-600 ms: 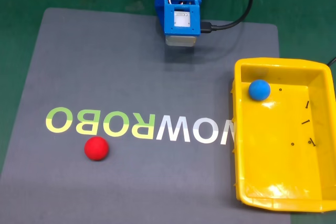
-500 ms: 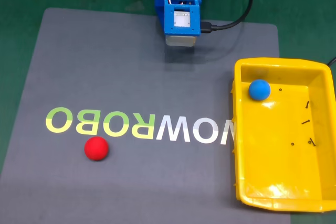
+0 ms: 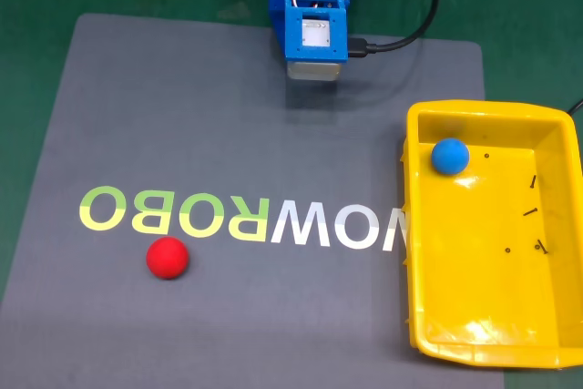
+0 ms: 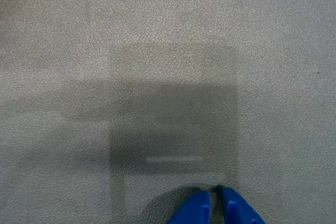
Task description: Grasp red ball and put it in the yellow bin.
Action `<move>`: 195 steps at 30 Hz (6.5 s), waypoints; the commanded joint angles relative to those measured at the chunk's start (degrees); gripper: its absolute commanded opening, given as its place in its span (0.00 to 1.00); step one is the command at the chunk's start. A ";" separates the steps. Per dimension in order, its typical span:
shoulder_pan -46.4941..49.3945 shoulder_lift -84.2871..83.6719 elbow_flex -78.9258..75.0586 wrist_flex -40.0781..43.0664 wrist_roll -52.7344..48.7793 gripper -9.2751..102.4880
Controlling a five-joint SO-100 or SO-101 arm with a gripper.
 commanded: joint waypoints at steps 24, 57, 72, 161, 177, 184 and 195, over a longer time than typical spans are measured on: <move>-0.44 0.79 1.85 0.09 0.70 0.08; 12.39 -56.95 -33.84 -49.57 -3.60 0.36; 17.14 -93.69 -63.98 -52.73 -2.81 0.36; -33.05 -89.38 -80.68 -41.04 11.34 0.17; -31.38 -87.19 -80.16 -40.78 11.78 0.34; -27.60 -73.83 -66.01 -40.69 9.84 0.33; -10.11 -34.10 -21.97 -37.00 -0.70 0.21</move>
